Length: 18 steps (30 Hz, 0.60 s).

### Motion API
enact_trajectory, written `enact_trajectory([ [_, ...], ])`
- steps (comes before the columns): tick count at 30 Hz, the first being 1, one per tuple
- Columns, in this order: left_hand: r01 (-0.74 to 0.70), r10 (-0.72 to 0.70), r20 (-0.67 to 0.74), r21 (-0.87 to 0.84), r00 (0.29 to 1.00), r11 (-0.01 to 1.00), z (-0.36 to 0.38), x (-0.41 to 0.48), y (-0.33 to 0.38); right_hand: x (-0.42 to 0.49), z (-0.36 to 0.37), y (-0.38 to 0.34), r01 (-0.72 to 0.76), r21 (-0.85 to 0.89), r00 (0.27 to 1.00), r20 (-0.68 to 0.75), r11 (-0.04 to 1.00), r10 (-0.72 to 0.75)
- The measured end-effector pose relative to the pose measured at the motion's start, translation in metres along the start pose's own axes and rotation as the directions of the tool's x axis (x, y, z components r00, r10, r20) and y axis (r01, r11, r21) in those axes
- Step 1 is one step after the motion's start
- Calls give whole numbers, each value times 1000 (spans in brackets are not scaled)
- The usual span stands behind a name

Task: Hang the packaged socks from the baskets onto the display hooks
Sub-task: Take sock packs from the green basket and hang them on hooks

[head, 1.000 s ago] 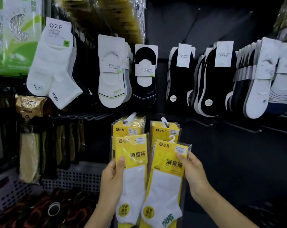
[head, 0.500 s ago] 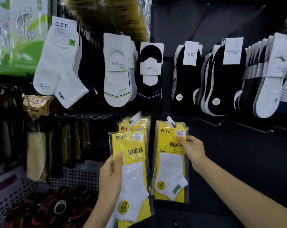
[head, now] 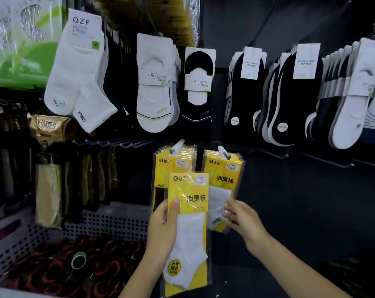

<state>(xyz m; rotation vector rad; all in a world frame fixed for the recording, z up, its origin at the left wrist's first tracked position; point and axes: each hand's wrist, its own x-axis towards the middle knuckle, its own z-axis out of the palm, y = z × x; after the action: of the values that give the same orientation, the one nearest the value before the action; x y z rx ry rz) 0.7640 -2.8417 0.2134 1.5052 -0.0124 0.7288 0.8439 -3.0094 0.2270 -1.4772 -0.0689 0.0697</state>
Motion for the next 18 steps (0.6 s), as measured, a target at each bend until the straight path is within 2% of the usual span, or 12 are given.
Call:
enact_trajectory([
  [3,-6,6,84,7,996,1000,9,-6,-2,-25,11,-2,40,-8,974,224,999,-37],
  [6,3,-3,169,-3,986,1000,17,-12,-3,-38,13,-2,74,47,943,323,996,-86],
  [9,71,-62,238,-32,969,997,22,-16,-5,-39,7,-2,118,162,961,229,980,-154],
  [13,134,-145,336,54,931,989,26,-19,-13,-30,-9,-13,189,251,982,-66,949,-178],
  [15,169,-191,383,88,904,982,29,-22,-18,-24,-15,-21,240,214,968,-129,947,-216],
  [18,181,-211,399,112,892,977,34,-23,-20,-14,-13,-34,334,113,939,-124,936,-321],
])
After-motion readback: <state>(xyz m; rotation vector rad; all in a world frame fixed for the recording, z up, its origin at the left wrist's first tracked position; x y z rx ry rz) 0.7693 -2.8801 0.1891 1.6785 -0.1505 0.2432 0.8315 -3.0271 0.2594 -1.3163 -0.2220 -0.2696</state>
